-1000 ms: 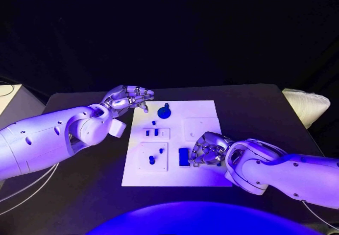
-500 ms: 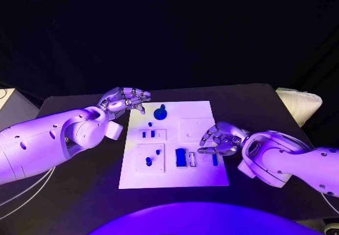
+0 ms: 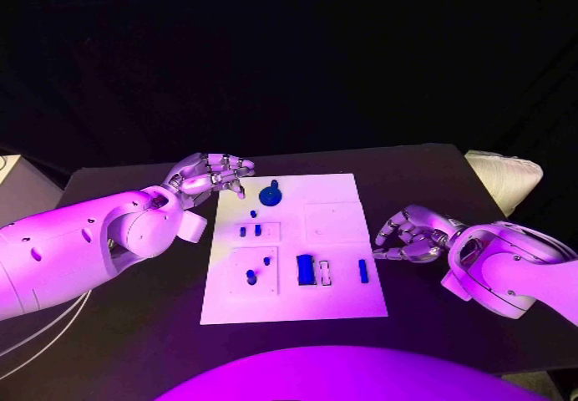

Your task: Assemble the parts on the task board

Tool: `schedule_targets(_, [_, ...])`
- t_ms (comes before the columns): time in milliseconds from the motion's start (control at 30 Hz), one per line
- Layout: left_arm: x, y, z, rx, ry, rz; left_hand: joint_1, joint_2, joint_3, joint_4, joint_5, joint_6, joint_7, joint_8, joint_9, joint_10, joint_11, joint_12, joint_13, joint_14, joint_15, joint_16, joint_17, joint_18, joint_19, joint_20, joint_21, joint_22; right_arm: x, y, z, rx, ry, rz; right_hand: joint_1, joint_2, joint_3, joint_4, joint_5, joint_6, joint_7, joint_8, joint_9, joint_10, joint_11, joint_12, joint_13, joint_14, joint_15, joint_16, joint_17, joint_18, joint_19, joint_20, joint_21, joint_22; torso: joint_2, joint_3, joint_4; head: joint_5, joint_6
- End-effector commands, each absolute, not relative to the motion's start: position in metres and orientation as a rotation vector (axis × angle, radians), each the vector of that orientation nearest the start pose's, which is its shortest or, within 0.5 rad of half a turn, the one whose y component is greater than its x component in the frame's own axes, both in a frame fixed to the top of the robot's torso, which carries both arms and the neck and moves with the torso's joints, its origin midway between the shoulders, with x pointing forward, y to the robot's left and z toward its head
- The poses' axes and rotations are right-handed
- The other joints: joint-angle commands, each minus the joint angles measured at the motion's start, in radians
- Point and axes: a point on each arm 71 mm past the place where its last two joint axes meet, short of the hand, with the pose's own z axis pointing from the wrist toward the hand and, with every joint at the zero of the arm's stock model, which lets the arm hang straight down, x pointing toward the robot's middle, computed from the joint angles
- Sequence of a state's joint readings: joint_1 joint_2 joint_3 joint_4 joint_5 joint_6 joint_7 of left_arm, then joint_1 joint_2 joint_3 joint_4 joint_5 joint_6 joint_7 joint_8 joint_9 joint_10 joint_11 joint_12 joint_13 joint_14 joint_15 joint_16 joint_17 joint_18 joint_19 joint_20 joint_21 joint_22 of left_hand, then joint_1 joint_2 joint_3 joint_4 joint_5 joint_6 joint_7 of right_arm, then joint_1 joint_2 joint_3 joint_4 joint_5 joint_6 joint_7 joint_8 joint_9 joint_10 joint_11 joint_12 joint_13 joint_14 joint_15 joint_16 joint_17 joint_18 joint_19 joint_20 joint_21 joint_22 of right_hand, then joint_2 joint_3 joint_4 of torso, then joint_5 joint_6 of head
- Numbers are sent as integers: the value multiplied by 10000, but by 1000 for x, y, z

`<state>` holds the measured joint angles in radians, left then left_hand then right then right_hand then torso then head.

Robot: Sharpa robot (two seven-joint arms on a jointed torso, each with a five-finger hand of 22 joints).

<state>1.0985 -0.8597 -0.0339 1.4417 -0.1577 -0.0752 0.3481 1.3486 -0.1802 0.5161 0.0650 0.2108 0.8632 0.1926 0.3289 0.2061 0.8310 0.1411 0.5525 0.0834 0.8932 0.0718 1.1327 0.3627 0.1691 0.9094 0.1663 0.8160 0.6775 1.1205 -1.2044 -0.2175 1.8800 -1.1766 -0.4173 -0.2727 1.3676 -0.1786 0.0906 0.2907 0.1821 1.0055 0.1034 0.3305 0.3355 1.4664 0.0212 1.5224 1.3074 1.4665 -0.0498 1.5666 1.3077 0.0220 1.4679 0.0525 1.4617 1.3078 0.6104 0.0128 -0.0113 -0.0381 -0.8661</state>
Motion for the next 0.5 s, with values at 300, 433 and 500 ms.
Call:
schedule_targets(300, [475, 225, -230, -9972, 16514, -16137, 32, 43, 31, 41, 37, -28, -32, 43, -13, 30, -8, 60, -2, -15, 23, -25, -4, 136, 34, 8, -48, -13, 353, -272, -272, 1900, 20243, 4653, -214, -93, -269, 17, -87, 238, -62, 51, 39, 744, -10, -90, 2310, 1043, 38, 42, 2630, -10, 770, 59, -28, 2349, 21, 2, 25, -42, -55])
schedule_targets(433, [475, 226, -230, -9968, 16523, -16135, 16, 37, 21, 54, 32, -28, -32, 47, -15, 52, -10, 76, 2, -16, 23, -21, -3, 137, 32, 10, -52, -14, 351, -265, -281, 1769, 20453, 4651, -213, -93, -273, 12, -95, 240, -64, 51, 39, 749, -12, -81, 2315, 1043, 37, 42, 2630, -7, 767, 58, -40, 2346, 21, -7, 26, -87, -65])
schedule_targets(500, [474, 226, -230, -9964, 16531, -16139, -9, 30, 6, 73, 29, -30, -32, 50, -17, 68, -12, 92, 6, -18, 23, -17, -1, 137, 30, 12, -58, -17, 350, -263, -285, 1731, 20535, 4589, -219, -86, -282, 12, -114, 248, -68, 54, 41, 758, -15, -64, 2325, 1043, 34, 42, 2630, -15, 776, 56, -1, 2356, 23, -12, 30, -100, -65])
